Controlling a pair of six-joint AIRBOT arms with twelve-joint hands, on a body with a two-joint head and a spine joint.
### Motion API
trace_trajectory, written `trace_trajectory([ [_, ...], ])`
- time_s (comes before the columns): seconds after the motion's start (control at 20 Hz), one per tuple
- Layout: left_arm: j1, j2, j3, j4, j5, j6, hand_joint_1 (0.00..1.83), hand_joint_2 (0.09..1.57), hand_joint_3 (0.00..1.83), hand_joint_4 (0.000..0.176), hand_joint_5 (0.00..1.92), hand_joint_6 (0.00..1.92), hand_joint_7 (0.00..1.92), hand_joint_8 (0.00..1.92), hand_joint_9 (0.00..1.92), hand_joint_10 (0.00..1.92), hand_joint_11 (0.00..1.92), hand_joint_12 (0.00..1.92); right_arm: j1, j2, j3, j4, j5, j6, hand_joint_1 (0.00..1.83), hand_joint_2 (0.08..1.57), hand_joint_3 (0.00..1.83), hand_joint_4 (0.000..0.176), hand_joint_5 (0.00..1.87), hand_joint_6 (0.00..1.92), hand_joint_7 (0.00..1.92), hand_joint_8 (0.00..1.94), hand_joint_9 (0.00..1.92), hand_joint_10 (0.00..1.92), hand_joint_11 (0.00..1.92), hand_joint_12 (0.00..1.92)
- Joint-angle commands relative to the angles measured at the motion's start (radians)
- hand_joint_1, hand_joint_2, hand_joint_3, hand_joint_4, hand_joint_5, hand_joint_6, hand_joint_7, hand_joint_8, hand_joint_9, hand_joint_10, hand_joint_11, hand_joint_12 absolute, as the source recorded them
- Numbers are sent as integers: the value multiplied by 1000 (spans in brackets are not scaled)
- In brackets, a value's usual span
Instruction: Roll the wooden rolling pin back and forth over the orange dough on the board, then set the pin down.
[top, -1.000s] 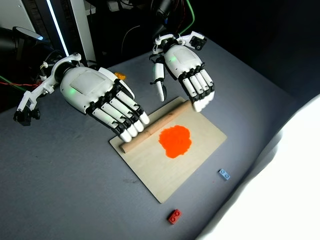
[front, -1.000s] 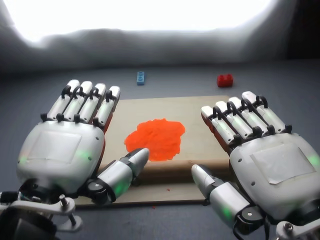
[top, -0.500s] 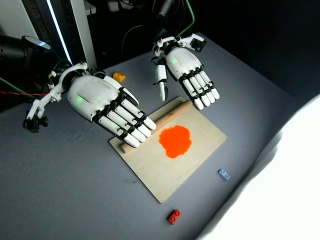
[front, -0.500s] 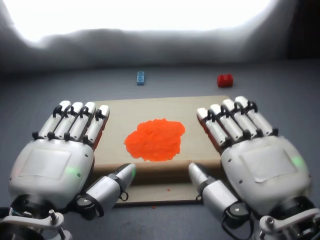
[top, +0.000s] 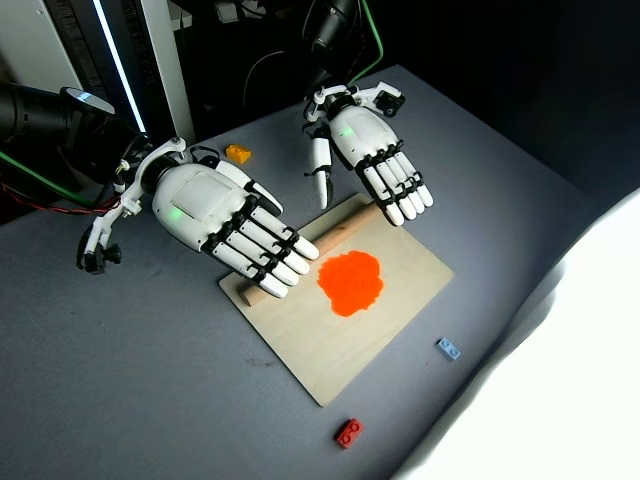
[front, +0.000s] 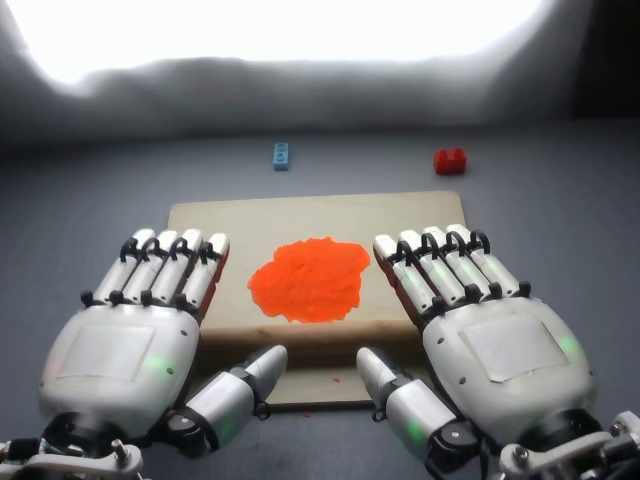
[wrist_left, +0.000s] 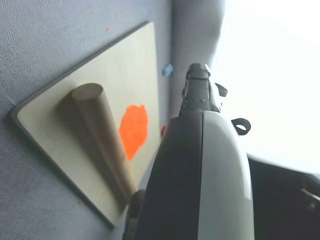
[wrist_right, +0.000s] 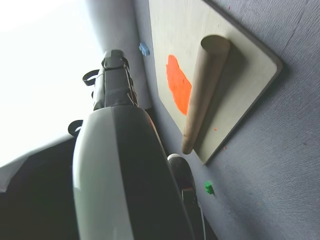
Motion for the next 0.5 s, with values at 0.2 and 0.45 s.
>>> trace_trajectory([
  [0.2, -9, -22, 37, 64, -104, -18, 0, 1252, 2, 0, 0, 0, 0, 0, 0, 0, 0, 0, -10, -43, 67, -94, -55, 28, 0, 1416, 32, 0, 15, 6, 0, 0, 0, 0, 0, 0],
  [0.45, -21, -55, 72, 35, -103, -18, 0, 1325, 33, 0, 0, 0, 0, 0, 0, 0, 0, 0, -13, -105, 150, -94, -41, 24, 0, 1437, 39, 0, 0, 0, 0, 0, 0, 0, 0, 0],
])
